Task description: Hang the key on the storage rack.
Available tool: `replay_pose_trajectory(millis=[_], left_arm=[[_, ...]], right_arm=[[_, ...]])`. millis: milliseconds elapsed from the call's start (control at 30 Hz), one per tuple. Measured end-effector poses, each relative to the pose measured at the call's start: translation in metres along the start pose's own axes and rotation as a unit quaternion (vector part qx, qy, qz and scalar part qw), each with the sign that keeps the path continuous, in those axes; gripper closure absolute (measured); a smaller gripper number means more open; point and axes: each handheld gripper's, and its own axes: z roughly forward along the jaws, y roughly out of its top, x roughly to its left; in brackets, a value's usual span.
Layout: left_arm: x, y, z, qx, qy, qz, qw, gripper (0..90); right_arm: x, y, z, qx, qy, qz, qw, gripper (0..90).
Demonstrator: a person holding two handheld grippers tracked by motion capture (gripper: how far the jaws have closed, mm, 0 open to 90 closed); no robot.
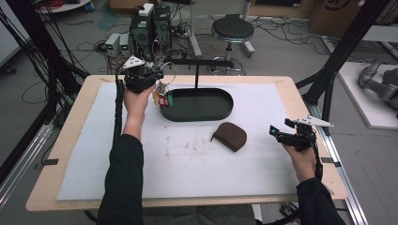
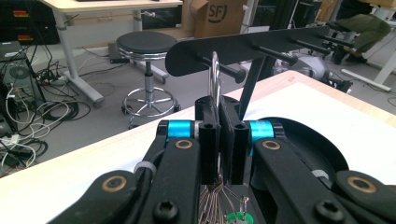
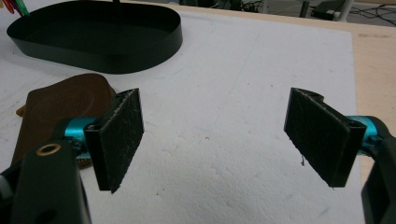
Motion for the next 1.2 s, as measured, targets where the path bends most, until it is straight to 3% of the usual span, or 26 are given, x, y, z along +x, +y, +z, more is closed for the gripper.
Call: replay_pose_trajectory(millis=[400,533,700,867,1067,1200], left_arm=[[0.0,-0.002,0.001,-0.002,0.013,-0.007,0.9999,86.0],[-0.001,-0.002,0.001,0.003,0.025,-0.004,0.9997,85.3],[0.0,-0.001,-0.001,-0.002,0.039,-0.01,0.9992,78.3],[-0.004,0.004,-0.008,-0.005,0.05,0.006,0.9987,73.9],[-0.015,0.007,-0.023,0.012,0.068,0.037,0.9969,52.8],[-0.027,-0.002,-0.038,0.018,0.063,0.063,0.9959,45.5]], right_arm=[[-0.001,0.0,0.001,0.003,-0.001,-0.002,1.0,20.1],[-0.001,0.0,0.001,0.003,0.0,-0.002,1.0,20.1],[-0.002,0.0,0.001,0.003,0.0,-0.002,1.0,20.1],[-0.001,0.0,0.0,0.003,-0.002,0.0,1.0,20.1],[0.0,0.0,0.0,0.004,-0.001,-0.001,1.0,20.1],[0.0,0.0,0.001,0.003,-0.002,-0.004,1.0,20.1]])
